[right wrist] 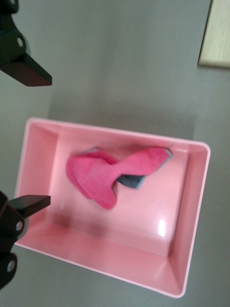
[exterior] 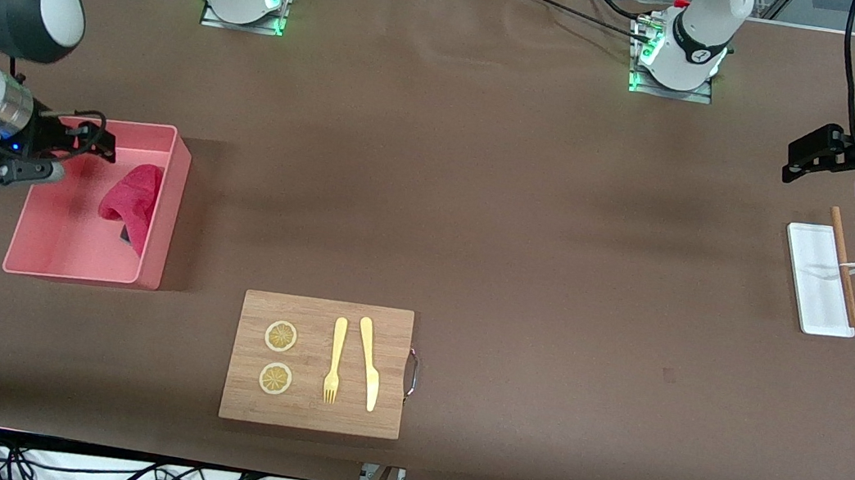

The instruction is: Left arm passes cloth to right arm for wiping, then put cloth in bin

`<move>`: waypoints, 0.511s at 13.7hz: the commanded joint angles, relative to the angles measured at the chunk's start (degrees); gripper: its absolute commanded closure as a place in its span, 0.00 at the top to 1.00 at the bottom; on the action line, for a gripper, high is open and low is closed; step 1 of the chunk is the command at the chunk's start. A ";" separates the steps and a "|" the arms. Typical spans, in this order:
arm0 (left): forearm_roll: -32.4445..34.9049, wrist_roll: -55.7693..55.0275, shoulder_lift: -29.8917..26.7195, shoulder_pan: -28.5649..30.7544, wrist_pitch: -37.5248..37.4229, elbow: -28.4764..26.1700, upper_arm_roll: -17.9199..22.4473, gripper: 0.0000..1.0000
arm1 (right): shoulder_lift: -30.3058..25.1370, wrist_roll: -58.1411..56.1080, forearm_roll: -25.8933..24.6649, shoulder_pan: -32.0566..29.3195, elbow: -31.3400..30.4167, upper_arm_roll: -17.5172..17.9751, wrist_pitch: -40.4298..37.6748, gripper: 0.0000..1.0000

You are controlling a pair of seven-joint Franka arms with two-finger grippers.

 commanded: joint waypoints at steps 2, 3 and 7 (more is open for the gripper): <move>-1.81 1.18 0.44 0.72 -1.33 2.41 0.39 1.00 | -5.40 9.28 0.74 -0.04 4.88 3.01 -11.59 1.00; -1.81 1.09 0.53 0.63 -1.33 2.41 0.30 1.00 | -6.02 10.25 0.74 0.05 7.08 3.37 -14.93 1.00; -1.81 1.18 0.44 0.63 -2.03 2.49 0.04 1.00 | -7.25 9.73 0.65 0.14 12.89 4.25 -21.73 1.00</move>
